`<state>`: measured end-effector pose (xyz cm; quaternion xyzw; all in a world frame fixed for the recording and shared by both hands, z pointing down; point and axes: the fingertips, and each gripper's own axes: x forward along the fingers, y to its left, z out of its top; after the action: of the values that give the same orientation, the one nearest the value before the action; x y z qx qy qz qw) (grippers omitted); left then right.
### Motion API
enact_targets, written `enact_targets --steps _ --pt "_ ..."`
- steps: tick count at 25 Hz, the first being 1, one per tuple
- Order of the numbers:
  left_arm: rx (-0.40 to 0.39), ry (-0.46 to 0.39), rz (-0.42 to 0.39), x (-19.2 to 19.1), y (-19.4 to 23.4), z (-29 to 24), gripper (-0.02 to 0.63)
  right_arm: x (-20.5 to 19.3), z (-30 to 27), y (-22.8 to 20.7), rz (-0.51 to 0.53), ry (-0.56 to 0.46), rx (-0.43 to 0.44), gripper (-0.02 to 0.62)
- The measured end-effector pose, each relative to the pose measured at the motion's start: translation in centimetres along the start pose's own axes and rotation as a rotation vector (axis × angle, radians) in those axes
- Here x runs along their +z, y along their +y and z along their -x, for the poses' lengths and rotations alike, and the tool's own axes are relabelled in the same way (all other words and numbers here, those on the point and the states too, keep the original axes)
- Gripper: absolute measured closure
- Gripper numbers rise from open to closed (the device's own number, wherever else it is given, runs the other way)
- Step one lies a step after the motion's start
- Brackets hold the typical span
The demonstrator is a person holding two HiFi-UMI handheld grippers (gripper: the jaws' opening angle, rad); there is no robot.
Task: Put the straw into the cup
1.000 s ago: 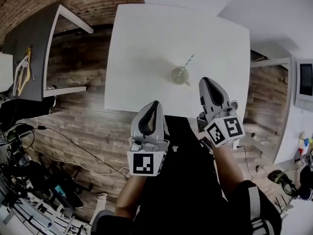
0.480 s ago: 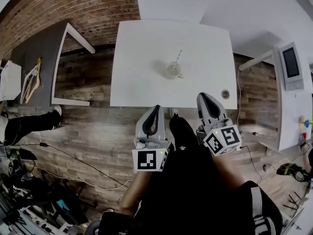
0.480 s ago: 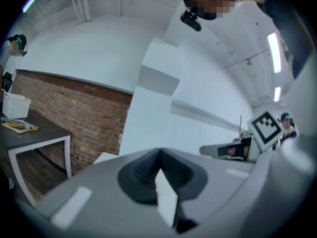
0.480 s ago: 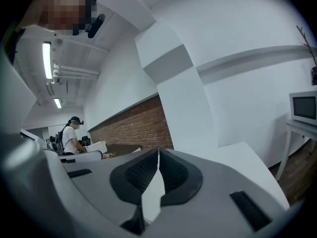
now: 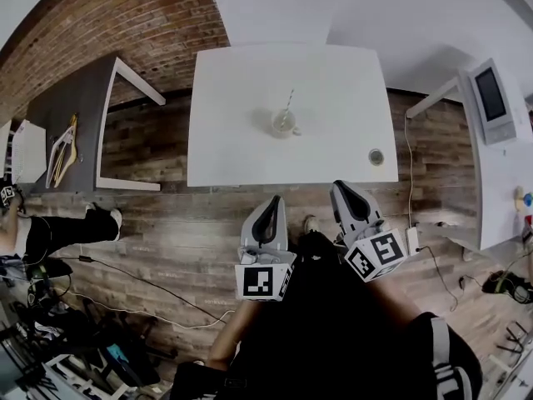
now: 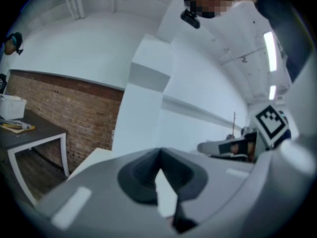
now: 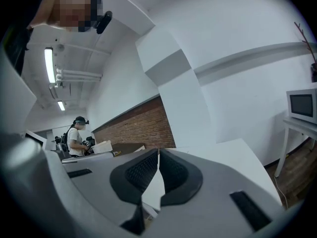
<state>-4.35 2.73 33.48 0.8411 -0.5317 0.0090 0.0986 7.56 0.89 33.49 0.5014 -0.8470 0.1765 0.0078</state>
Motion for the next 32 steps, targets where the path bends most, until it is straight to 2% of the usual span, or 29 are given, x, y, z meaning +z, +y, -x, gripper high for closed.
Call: enact_targets --steps 8,15,32 --pt "0.005 0.021 -0.036 -0.1 -3.0 -0.8 0.603 -0.1 2.0 -0.5 0.011 0.006 0.052 0.581" --pt "0.008 0.010 -0.057 0.4 -4.2 -1.2 0.603 0.2 2.8 -1.5 0.014 -0.011 0.052 0.581" --pt "0.033 -0.007 -0.058 1.4 -4.4 -2.0 0.603 0.7 2.3 -2.2 0.015 -0.004 0.078 0.588"
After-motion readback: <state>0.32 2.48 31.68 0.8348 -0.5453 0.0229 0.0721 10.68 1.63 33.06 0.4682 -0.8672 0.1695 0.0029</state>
